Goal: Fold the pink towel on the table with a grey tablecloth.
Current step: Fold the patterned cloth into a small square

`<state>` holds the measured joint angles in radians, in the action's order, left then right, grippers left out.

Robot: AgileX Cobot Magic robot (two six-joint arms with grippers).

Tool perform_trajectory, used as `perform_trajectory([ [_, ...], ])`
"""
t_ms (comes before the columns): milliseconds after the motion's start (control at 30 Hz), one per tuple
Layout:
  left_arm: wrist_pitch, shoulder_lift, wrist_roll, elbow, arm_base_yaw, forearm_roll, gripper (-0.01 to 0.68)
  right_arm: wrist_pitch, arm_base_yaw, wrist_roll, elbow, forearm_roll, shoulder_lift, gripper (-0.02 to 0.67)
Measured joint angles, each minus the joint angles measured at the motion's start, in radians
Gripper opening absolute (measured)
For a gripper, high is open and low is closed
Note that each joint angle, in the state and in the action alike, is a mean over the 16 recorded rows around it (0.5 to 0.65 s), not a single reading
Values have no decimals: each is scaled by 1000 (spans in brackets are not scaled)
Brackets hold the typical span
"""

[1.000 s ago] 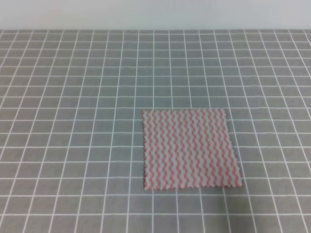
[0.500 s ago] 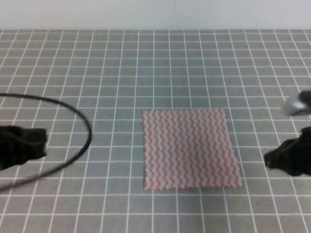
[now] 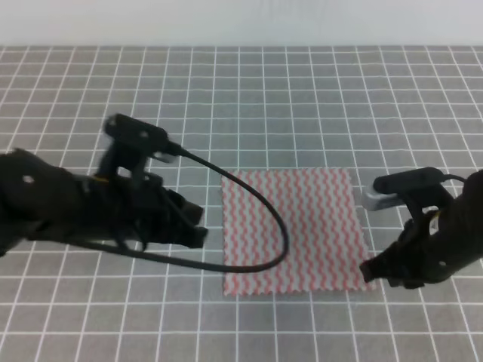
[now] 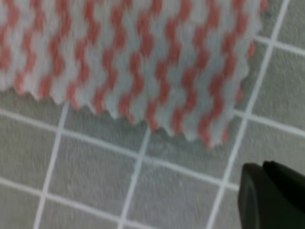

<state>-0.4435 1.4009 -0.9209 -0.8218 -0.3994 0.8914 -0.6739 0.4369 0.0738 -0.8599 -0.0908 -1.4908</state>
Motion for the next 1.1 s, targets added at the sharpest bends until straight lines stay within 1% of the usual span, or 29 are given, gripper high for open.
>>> perform_trajectory([
  [133, 36, 51, 2, -15, -52, -9, 0, 27, 3, 27, -23, -19, -47, 9],
  [267, 49, 81, 3, -20, -76, -7, 0, 61, 3, 31, -35, -45, -70, 16],
  [567, 58, 94, -2, -21, -84, -2, 0, 103, 3, 33, -39, -88, -113, 27],
  [1100, 64, 103, -6, -21, -84, -5, 0, 116, 3, 33, -40, -105, -192, 26],
])
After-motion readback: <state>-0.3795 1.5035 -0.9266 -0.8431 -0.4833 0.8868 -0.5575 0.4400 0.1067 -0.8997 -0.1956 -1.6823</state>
